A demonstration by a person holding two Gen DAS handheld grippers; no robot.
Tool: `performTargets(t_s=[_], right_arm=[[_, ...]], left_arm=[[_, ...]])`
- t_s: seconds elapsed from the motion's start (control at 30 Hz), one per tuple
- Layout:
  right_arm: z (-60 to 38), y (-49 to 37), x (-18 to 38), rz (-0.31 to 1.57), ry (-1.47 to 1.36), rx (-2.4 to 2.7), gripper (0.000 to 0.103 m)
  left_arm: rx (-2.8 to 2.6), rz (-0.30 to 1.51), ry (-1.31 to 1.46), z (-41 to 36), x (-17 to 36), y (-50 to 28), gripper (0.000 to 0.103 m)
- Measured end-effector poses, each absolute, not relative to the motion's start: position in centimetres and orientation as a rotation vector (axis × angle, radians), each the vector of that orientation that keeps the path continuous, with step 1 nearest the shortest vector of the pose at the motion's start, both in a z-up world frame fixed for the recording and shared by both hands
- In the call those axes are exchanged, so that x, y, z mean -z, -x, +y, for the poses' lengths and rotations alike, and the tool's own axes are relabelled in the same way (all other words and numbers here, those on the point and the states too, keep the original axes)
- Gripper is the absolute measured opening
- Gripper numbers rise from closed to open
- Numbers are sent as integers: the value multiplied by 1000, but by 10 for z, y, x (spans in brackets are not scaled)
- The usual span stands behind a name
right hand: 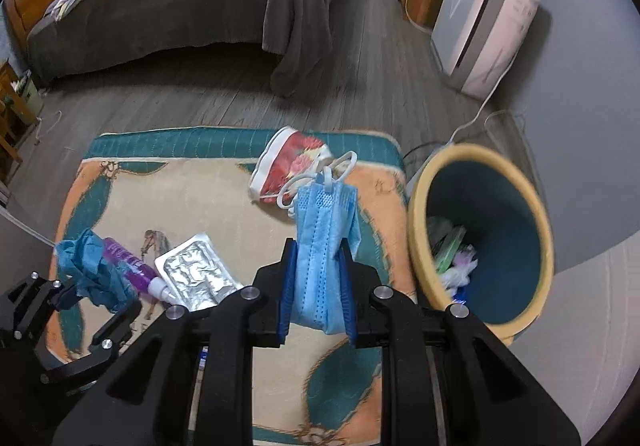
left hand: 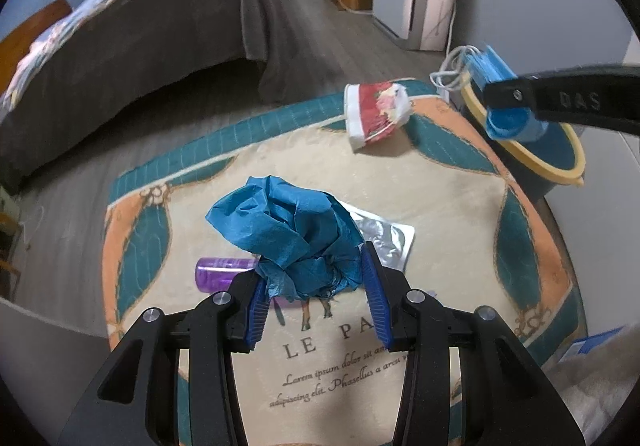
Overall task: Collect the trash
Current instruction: 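Carry the blue glove and blue mask over the bin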
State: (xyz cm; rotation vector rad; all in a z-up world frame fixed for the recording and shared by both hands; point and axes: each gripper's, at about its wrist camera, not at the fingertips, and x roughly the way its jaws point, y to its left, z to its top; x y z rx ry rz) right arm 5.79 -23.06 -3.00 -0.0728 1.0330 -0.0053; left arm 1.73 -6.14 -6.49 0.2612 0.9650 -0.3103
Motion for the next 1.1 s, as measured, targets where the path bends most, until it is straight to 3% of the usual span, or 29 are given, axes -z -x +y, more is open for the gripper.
performTargets(t_s=[0.73, 1.1], right_arm=[[-304, -68, -13, 914, -62, -14, 20], [-368, -86, 3, 941, -70, 97, 20]], left_arm=[[354, 916, -273, -116, 53, -25, 44], [431, 899, -269, -176, 41, -55, 44]])
